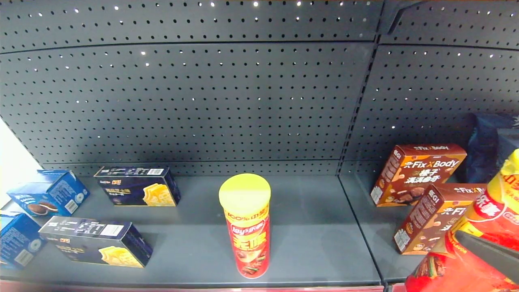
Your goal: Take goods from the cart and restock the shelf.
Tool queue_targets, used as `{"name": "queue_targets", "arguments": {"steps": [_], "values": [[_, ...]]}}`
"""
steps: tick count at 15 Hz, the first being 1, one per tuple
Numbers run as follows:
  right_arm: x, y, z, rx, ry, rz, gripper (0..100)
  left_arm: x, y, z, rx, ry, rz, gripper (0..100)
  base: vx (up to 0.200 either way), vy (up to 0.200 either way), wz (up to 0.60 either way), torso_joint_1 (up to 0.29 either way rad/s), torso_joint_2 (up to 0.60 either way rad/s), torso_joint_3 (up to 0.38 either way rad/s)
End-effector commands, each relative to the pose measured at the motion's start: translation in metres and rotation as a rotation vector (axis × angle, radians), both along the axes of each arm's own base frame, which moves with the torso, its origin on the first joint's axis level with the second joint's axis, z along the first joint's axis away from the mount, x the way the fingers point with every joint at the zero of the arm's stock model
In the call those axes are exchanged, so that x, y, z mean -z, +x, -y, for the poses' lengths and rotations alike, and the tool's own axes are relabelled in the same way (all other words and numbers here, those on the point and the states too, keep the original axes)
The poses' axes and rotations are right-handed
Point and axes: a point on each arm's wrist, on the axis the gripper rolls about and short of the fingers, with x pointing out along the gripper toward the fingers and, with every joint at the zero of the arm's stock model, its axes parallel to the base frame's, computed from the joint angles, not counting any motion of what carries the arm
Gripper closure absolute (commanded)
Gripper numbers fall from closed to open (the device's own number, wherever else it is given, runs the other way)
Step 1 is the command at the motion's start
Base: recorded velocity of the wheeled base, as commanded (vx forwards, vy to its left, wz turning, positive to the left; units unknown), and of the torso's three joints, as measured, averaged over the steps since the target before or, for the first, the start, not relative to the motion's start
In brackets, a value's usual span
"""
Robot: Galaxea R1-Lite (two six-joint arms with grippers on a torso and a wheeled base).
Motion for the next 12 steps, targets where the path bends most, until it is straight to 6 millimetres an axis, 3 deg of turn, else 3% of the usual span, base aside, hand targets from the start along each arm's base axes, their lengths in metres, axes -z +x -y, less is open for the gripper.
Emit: {"name": "queue_targets", "arguments": {"steps": [1, 3, 8, 12], "values": [[0.0, 0.001, 0.0, 0.022, -0.003, 0.0, 100, 0.0, 0.0, 0.0, 0.0, 0.0, -0.001, 0, 0.0, 0.0, 0.0, 0.0, 0.0, 0.0], [0.002, 0.001, 0.0, 0.041, -0.008, -0.003, 100, 0.0, 0.0, 0.0, 0.0, 0.0, -0.001, 0, 0.0, 0.0, 0.6, 0.007, 0.01, 0.002], [0.008, 0.001, 0.002, 0.039, -0.02, -0.017, 100, 0.0, 0.0, 0.0, 0.0, 0.0, -0.001, 0, 0.0, 0.0, 0.0, 0.0, 0.0, 0.0], [0.014, 0.017, -0.015, 0.024, -0.063, -0.058, 100, 0.0, 0.0, 0.0, -0.001, 0.0, -0.001, 0, 0.0, 0.0, 0.0, 0.0, 0.0, 0.0]]}}
